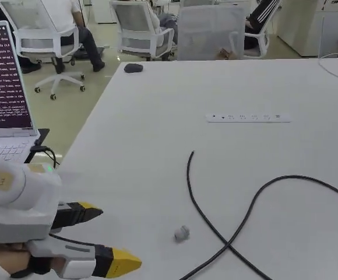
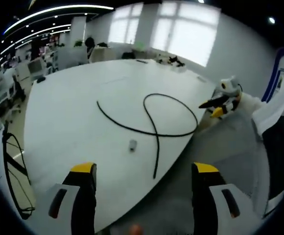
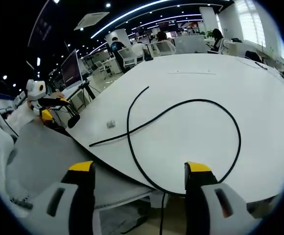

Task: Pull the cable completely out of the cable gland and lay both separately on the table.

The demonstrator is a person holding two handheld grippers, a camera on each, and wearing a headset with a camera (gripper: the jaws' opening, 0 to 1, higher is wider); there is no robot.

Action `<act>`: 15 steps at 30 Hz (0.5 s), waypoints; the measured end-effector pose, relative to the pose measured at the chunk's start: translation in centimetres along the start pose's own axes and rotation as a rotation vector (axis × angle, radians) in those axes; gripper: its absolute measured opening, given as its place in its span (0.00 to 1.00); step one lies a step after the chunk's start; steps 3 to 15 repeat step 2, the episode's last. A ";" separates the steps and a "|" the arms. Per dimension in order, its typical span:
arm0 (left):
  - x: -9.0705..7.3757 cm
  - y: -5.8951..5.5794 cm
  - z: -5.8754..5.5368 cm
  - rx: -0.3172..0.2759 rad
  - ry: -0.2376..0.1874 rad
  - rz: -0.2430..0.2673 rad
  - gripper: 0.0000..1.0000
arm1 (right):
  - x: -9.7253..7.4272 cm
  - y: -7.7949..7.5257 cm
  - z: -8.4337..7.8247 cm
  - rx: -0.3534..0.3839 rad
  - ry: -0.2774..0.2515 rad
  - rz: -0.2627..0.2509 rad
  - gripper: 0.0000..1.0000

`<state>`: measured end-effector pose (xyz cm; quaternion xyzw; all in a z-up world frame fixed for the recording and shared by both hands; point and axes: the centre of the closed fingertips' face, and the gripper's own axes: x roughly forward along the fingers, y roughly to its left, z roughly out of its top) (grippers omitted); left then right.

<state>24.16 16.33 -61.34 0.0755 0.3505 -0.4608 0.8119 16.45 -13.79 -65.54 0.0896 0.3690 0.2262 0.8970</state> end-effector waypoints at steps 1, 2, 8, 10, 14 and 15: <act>-0.1 -0.3 0.0 0.005 0.006 -0.005 0.80 | 0.0 0.1 0.0 0.002 0.001 0.001 0.78; -0.2 -0.4 0.1 0.009 0.007 -0.008 0.80 | 0.0 0.2 -0.1 0.004 0.000 0.003 0.78; -0.2 -0.4 0.1 0.009 0.007 -0.008 0.80 | 0.0 0.2 -0.1 0.004 0.000 0.003 0.78; -0.2 -0.4 0.1 0.009 0.007 -0.008 0.80 | 0.0 0.2 -0.1 0.004 0.000 0.003 0.78; -0.2 -0.4 0.1 0.009 0.007 -0.008 0.80 | 0.0 0.2 -0.1 0.004 0.000 0.003 0.78; -0.2 -0.4 0.1 0.009 0.007 -0.008 0.80 | 0.0 0.2 -0.1 0.004 0.000 0.003 0.78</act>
